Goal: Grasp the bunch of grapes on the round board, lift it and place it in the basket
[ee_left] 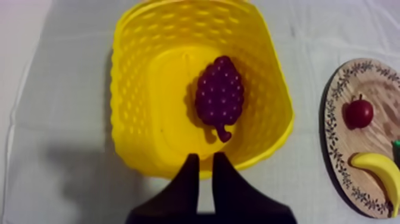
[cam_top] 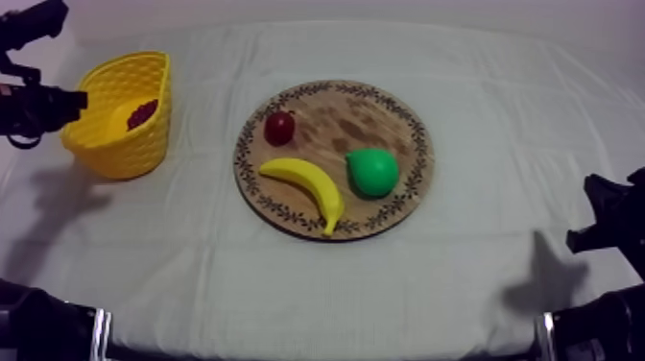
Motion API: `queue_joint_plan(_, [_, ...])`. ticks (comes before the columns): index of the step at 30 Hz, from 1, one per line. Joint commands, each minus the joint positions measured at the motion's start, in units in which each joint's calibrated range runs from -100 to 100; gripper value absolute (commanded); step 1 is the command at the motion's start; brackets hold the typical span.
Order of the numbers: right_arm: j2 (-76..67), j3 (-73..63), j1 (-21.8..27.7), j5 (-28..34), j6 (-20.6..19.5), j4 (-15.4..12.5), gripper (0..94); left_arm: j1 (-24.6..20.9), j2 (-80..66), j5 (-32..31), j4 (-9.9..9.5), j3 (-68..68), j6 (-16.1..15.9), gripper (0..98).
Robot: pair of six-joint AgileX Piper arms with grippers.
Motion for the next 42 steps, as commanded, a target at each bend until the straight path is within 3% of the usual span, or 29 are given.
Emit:
queue_joint_plan(1, [0.0,0.0,0.0,0.0,0.0,0.0,0.2,-0.2,-4.8,-0.8,0.52,2.4,-0.8,1.9])
queue_joint_plan(6, [0.0,0.0,0.0,0.0,0.0,0.0,0.2,-1.0,-14.7,-2.9,1.48,9.6,-2.4,0.3])
queue_joint_plan(14, [0.0,0.0,0.0,0.0,0.0,0.0,0.2,-1.0,-28.7,-6.4,1.42,21.8,-3.7,0.0])
queue_joint_plan(28, [0.0,0.0,0.0,0.0,0.0,0.0,0.2,0.0,-45.3,-6.7,-0.93,28.7,1.8,0.0])
queue_joint_plan(42, [0.0,0.0,0.0,0.0,0.0,0.0,0.2,-0.4,-57.9,-4.5,-1.08,36.3,2.1,0.0])
